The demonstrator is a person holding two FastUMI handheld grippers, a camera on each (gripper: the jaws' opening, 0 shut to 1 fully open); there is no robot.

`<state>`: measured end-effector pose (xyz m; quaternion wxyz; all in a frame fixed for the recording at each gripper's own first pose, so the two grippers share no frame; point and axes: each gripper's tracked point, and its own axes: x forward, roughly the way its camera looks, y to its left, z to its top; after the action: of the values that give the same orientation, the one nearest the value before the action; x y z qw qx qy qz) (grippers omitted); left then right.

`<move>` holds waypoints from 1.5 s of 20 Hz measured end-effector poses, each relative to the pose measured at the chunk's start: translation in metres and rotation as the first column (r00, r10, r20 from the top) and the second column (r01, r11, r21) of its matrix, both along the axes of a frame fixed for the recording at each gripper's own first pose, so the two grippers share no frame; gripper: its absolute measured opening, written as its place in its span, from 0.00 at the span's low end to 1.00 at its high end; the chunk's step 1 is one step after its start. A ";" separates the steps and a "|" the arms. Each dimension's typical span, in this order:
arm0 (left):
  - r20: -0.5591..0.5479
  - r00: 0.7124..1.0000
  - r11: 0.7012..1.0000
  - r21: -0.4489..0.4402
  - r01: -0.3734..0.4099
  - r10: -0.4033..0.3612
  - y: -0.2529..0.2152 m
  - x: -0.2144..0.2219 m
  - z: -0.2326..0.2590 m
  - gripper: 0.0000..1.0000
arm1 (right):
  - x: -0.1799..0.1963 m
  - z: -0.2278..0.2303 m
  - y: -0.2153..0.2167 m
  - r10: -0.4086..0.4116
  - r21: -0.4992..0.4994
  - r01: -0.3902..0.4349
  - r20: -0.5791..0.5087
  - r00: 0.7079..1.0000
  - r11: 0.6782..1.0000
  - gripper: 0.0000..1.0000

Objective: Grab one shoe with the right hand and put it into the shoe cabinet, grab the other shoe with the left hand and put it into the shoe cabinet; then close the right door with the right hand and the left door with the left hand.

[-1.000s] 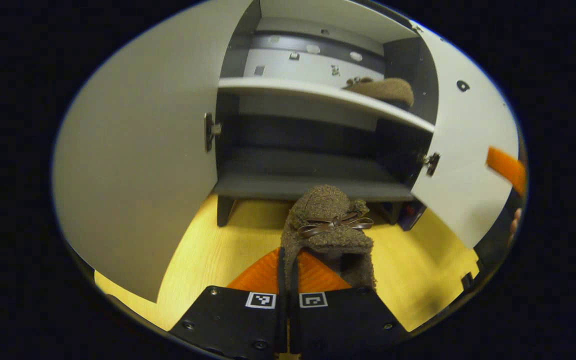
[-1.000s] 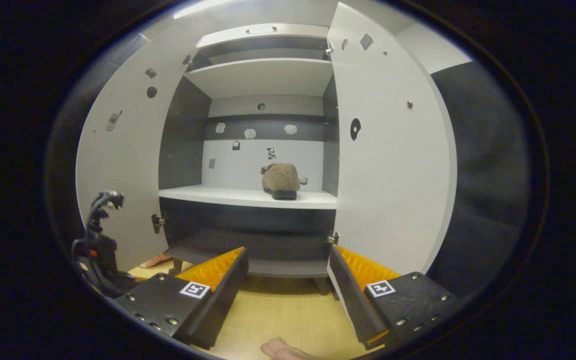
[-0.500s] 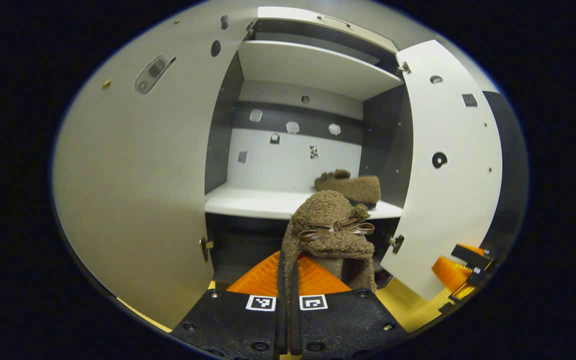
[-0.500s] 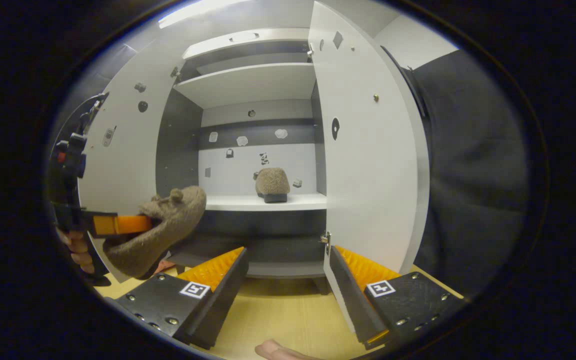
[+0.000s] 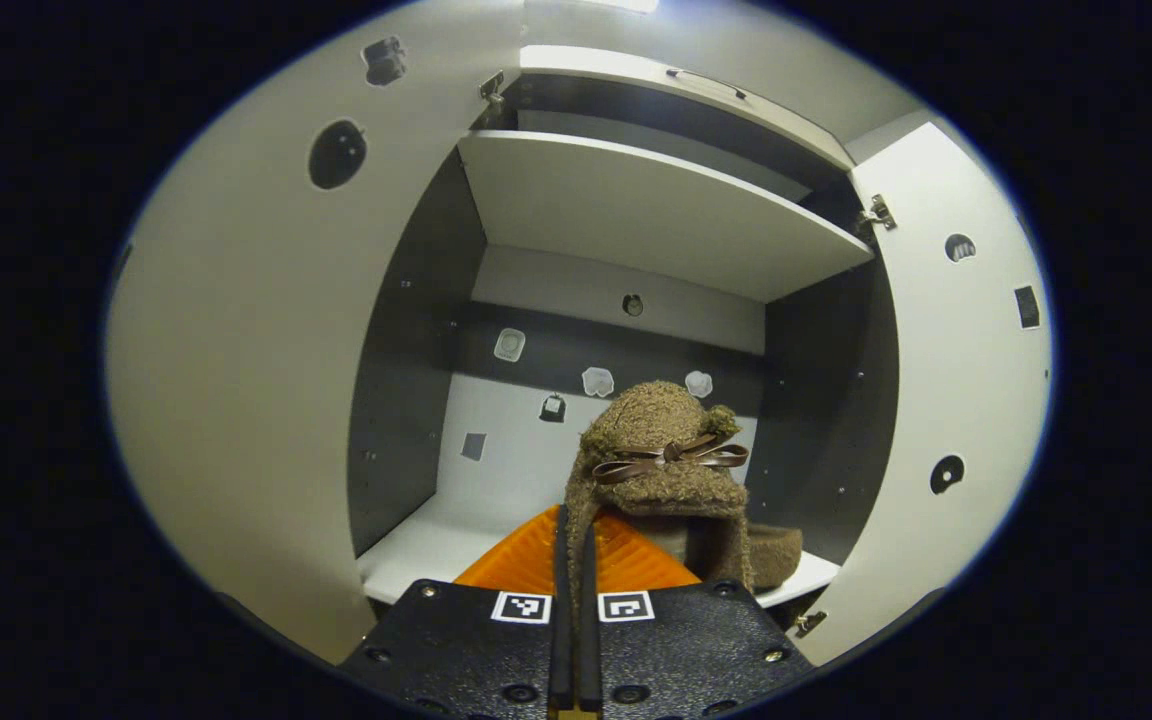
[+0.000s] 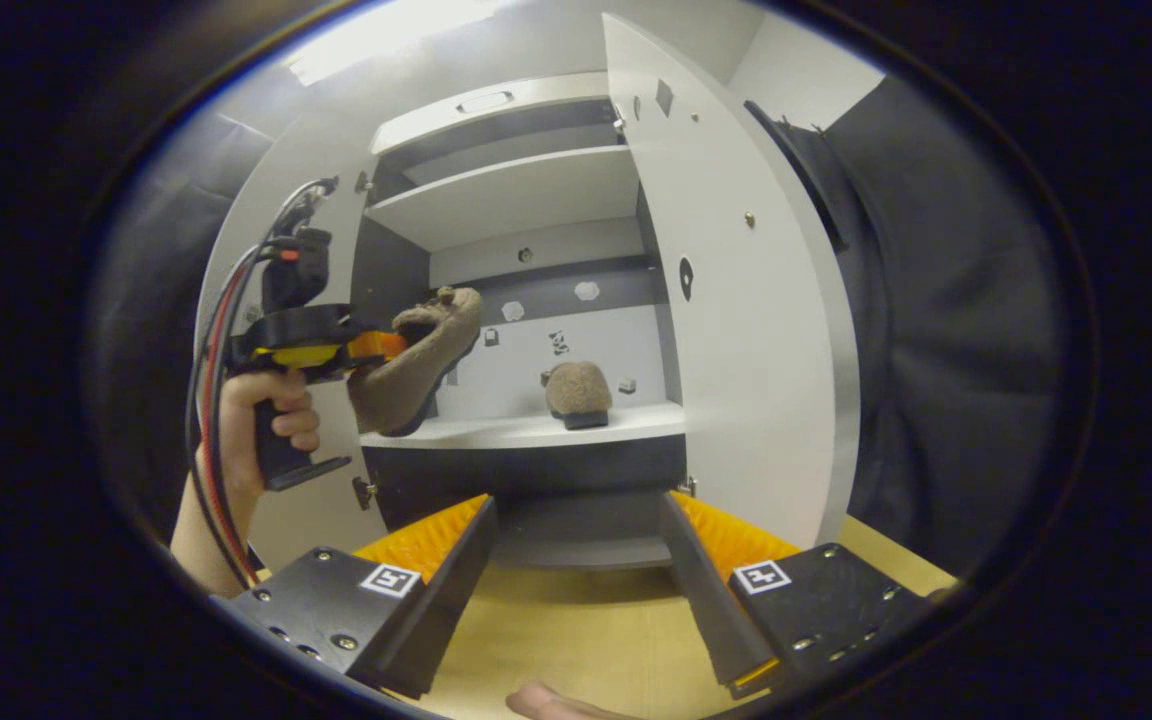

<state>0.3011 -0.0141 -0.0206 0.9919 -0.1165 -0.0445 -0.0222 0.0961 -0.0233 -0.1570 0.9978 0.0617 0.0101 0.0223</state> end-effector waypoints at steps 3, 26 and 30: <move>0.013 0.998 0.998 0.019 -0.055 0.055 0.002 0.036 0.003 0.03 | -0.009 0.006 0.001 0.013 -0.019 -0.012 0.021 1.000 1.000 0.98; -0.171 0.973 0.982 0.132 -0.133 0.155 0.025 0.094 -0.058 0.81 | -0.060 0.042 -0.016 -0.043 0.064 0.038 0.089 0.995 0.997 1.00; -0.083 0.991 0.983 0.162 -0.091 0.106 0.015 0.060 -0.028 0.98 | -0.077 0.036 -0.013 -0.033 0.084 0.026 0.076 0.997 0.996 1.00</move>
<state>0.3608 0.0012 -0.0483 0.9989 -0.0363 -0.0032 0.0288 0.0192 -0.0364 -0.1213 0.9942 0.1025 -0.0302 0.0102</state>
